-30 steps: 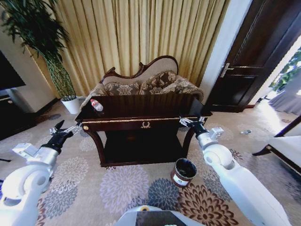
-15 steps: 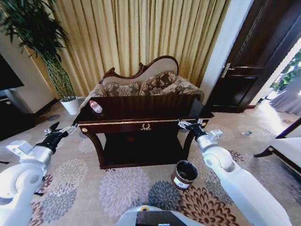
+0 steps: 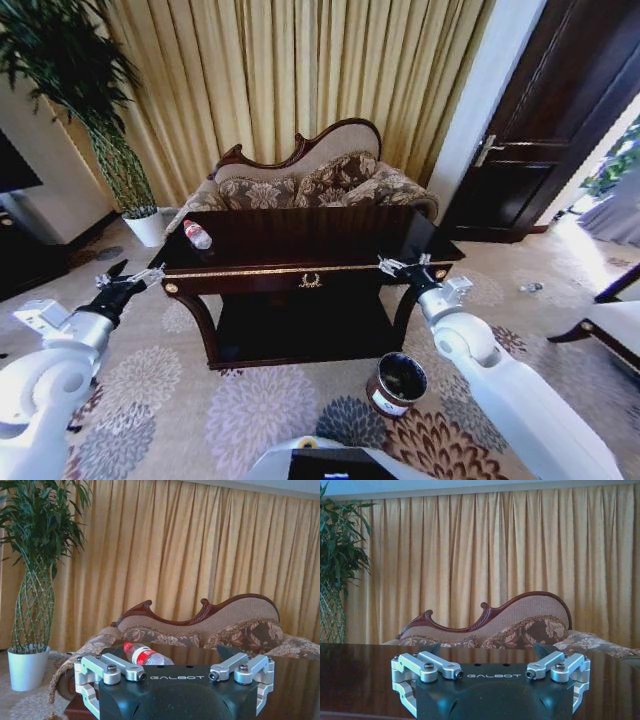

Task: Move to the front of the table and place the trash on the table into the trash bin.

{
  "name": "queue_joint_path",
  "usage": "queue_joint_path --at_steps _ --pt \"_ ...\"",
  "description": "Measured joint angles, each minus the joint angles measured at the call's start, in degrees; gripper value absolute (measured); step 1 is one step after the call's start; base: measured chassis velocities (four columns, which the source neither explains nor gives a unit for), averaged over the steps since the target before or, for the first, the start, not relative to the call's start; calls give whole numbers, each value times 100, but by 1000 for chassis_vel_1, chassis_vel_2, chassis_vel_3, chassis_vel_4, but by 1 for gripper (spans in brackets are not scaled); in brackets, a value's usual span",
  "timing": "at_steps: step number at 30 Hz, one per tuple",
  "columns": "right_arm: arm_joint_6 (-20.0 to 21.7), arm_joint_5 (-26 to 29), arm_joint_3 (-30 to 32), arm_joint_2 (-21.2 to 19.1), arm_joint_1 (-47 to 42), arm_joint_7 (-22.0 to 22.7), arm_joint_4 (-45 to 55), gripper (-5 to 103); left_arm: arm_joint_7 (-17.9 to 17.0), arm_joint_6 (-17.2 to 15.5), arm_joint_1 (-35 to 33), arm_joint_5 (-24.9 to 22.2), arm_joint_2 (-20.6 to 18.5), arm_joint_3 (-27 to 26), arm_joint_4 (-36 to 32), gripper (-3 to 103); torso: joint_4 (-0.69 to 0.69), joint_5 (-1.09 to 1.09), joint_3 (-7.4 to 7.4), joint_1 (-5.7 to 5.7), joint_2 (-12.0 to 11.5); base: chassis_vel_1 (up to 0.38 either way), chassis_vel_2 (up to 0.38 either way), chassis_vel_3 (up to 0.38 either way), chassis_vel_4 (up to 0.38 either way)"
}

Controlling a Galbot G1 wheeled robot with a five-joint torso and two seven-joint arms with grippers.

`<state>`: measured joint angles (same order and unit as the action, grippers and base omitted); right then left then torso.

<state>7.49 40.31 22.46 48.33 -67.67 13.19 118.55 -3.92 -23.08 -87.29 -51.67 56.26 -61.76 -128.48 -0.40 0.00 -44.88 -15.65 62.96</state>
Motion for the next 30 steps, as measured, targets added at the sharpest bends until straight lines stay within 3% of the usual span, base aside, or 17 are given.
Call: queue_joint_path --at_steps 26,30 --pt "25 18 -144 -6 84 1 -12 100 81 122 -25 27 151 90 -36 100 0 0 0 -1 0 -124 123 113 -124" --pt "112 297 -155 -1 65 42 106 100 68 115 -1 30 164 152 -27 100 0 0 0 -2 -1 -98 86 84 -89"
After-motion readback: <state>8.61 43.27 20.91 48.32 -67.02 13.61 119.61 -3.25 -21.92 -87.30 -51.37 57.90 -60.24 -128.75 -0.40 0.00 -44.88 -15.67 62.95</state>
